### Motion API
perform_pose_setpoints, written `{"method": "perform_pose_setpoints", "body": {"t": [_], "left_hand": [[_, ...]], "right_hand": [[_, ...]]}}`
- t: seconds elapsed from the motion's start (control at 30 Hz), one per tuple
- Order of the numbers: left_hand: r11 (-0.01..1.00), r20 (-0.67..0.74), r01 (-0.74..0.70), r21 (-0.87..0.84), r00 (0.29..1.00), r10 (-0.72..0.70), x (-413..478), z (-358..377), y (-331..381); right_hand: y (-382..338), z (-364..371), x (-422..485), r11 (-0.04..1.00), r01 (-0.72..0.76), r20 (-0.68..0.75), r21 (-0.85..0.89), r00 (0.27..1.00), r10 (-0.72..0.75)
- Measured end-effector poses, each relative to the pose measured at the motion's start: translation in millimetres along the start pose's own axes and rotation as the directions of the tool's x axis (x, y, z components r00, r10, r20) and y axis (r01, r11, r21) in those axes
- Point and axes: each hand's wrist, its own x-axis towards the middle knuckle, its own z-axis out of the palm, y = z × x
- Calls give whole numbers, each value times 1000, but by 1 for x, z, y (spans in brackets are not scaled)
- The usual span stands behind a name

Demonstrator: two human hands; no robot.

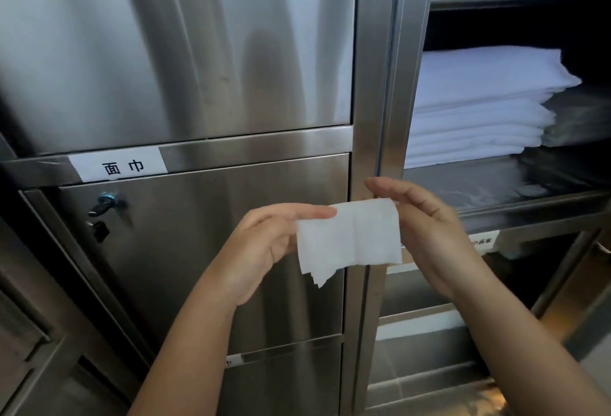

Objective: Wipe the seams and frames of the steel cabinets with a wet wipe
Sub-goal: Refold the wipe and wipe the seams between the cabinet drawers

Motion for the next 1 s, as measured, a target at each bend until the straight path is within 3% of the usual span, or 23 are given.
{"method": "perform_pose_setpoints", "body": {"t": [0.13, 0.27, 0.37, 0.53, 0.67, 0.83, 1.0], "left_hand": [[989, -84, -25, 149, 996, 38, -7, 6, -2], [988, -50, -45, 148, 997, 53, -18, 11, -2], [994, -34, -54, 96, 998, 57, -23, 17, -6], [997, -18, -58, 50, 998, 59, -32, 30, -20], [992, 114, -110, 66, 988, 102, -38, 43, -30], [964, 291, -171, 203, 951, 108, -38, 75, -39], [961, 429, -221, 164, 894, 133, -38, 126, -39]], "right_hand": [[1, 3, -15, 998, -62, 39, -4, 997, 62], [0, -1, -33, 991, -130, 113, 40, 986, 125], [0, -3, -49, 978, -208, 142, -33, 967, 210], [4, -3, -78, 975, -204, 18, -88, 978, 207], [-1, -12, -104, 969, -166, -114, -181, 982, 147], [-21, -26, -139, 920, -116, -133, -375, 989, 70], [-41, -53, -178, 820, -143, -223, -554, 975, 20]]}}
